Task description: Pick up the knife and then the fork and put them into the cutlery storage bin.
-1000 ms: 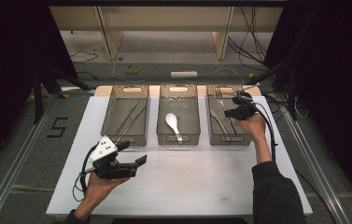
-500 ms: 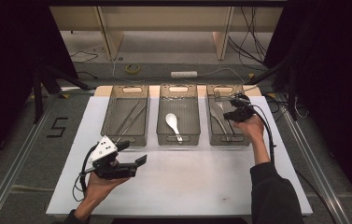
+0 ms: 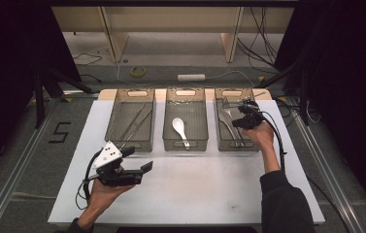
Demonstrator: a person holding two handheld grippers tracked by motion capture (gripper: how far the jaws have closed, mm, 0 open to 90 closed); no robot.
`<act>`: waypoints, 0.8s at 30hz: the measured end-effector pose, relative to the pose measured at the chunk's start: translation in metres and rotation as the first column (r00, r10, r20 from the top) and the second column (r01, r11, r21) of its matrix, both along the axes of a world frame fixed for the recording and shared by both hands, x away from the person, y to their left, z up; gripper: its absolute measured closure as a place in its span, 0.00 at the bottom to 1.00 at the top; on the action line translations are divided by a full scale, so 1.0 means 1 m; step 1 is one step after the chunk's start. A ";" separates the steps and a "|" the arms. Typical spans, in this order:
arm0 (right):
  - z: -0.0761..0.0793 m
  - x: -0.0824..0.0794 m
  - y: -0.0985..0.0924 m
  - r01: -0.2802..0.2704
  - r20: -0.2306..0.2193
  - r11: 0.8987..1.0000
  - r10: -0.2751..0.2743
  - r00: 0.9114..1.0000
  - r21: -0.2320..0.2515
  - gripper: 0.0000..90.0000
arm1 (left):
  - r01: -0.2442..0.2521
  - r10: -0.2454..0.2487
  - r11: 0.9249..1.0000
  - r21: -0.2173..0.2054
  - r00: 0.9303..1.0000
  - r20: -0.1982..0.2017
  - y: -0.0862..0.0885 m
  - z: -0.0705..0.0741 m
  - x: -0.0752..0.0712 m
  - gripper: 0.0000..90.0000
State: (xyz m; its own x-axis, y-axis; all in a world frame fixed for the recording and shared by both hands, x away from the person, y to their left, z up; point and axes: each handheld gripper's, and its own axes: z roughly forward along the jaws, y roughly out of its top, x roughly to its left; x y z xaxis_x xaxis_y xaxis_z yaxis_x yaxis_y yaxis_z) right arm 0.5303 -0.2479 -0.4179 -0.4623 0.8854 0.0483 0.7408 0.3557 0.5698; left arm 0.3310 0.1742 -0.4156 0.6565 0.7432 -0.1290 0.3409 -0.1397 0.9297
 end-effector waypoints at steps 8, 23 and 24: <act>-0.005 0.001 0.003 0.017 -0.035 1.000 -0.018 0.999 -0.025 0.91 | 0.000 0.000 1.000 0.000 1.000 0.001 0.000 0.000 0.000 0.17; 0.009 -0.007 0.001 0.006 0.000 0.997 -0.006 1.000 0.081 0.64 | 0.000 0.000 1.000 -0.001 1.000 -0.001 0.000 0.000 0.000 0.17; 0.010 -0.009 0.001 0.005 0.004 0.996 -0.005 1.000 0.090 0.64 | 0.000 0.000 1.000 0.000 1.000 -0.001 0.000 0.000 0.000 0.17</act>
